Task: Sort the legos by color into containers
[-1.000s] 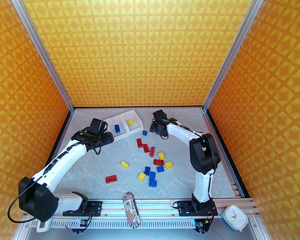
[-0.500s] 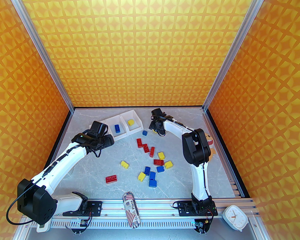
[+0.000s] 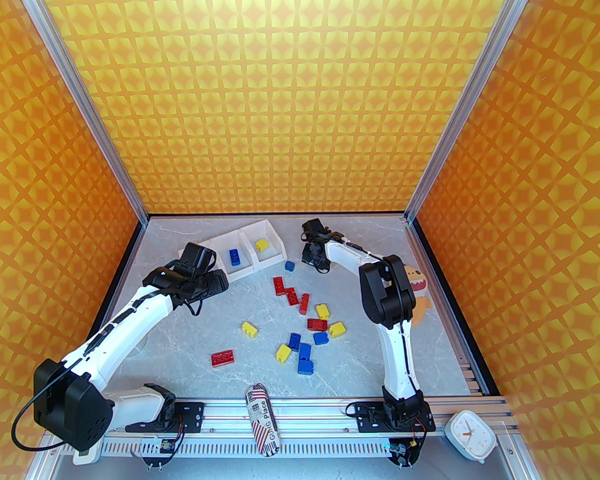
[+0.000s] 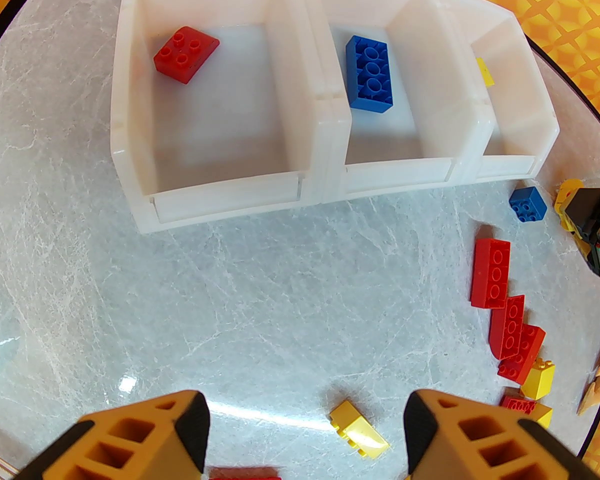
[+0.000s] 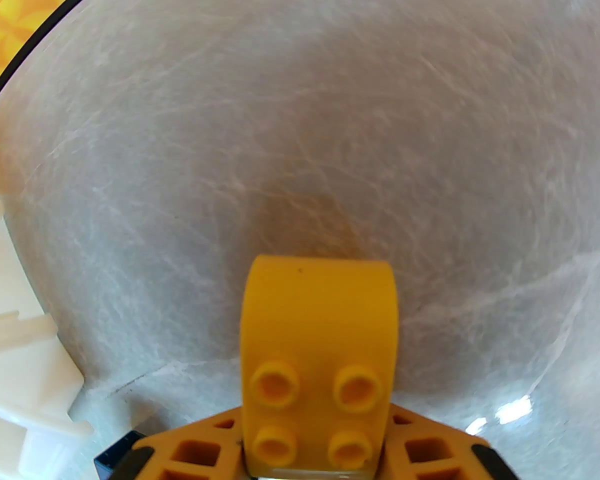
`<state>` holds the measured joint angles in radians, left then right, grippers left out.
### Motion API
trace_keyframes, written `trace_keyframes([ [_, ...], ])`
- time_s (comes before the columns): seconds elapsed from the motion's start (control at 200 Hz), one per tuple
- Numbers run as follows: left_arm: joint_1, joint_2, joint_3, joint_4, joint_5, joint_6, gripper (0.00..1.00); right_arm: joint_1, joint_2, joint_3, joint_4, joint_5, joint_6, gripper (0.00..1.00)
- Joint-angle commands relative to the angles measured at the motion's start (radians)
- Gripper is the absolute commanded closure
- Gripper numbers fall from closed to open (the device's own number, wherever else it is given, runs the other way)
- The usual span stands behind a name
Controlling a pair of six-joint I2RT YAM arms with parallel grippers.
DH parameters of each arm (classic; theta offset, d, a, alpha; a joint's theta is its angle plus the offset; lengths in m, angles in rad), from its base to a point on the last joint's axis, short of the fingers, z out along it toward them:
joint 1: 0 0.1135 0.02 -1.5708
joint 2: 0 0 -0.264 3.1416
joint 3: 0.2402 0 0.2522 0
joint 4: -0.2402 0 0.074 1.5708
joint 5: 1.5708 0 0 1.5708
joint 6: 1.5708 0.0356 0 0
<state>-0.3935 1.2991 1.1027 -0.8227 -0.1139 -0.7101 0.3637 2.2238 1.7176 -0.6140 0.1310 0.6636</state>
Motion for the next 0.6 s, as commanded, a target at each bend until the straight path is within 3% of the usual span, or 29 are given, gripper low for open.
trace_keyframes([
  [0.0,-0.004,-0.02,-0.01,-0.02,-0.019,-0.018,0.31,-0.007,-0.044,0.019,-0.025,0.007,-0.074,0.7],
  [0.305,-0.006,-0.062,-0.038,-0.068,-0.029,-0.032,0.31,0.023,-0.178,-0.064,0.083,-0.087,-0.114,0.74],
  [0.595,-0.024,-0.061,-0.035,-0.066,-0.036,-0.046,0.32,0.126,-0.16,0.075,0.073,-0.099,-0.173,0.74],
])
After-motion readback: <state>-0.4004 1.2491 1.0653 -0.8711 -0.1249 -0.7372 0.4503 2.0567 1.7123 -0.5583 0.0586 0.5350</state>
